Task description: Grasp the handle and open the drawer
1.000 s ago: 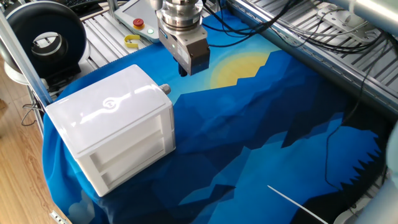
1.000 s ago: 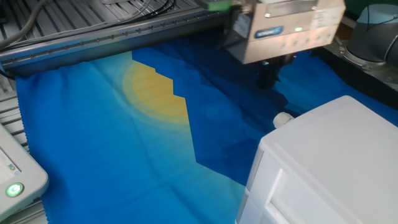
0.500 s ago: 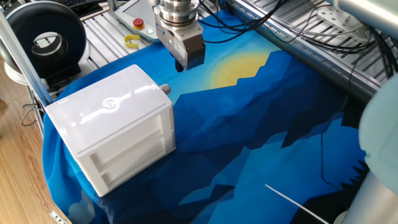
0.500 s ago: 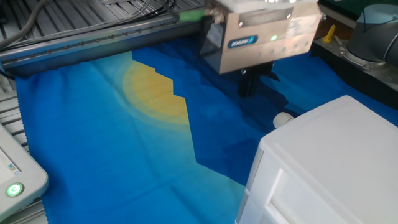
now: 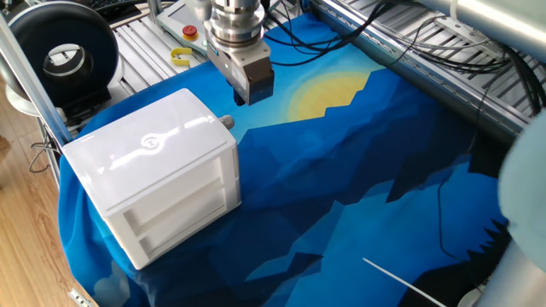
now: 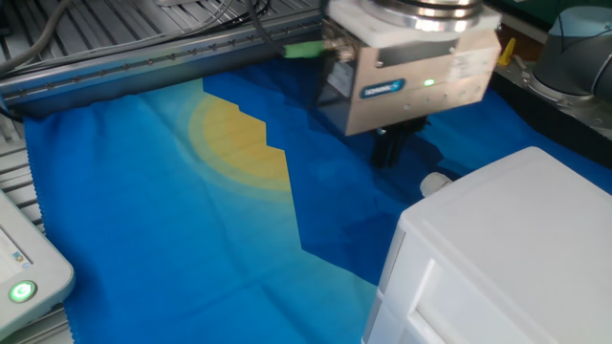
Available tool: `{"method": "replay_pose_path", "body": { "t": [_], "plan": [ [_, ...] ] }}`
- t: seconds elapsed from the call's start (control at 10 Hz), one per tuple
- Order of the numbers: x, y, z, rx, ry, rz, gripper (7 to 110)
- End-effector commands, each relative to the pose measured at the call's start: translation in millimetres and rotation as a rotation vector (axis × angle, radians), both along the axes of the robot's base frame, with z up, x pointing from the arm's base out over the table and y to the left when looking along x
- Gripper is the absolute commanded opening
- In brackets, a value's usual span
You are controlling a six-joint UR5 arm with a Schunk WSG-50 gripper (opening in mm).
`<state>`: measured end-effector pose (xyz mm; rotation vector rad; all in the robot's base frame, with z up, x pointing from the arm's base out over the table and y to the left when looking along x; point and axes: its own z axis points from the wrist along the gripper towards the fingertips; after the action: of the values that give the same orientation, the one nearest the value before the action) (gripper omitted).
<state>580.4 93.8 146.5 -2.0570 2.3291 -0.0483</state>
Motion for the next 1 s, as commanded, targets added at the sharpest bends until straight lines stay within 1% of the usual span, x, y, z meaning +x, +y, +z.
{"method": "replay_pose_path", "body": {
  "t": [0.0,0.2,0.3,0.4,0.7,0.9],
  "plan": [
    [-15.3,8.7,2.4,-0.022,-0.015,-0.013,7],
    [-11.9,6.7,0.8,-0.023,-0.015,-0.019,7],
    [-7.7,6.4,0.1,-0.010,-0.008,-0.006,7],
    [-4.7,3.3,0.9,-0.008,-0.005,0.004,7],
    [-4.3,-2.6,0.7,-0.028,0.000,0.013,7],
    [-5.5,4.0,-4.8,-0.023,0.002,0.007,7]
  ]
}}
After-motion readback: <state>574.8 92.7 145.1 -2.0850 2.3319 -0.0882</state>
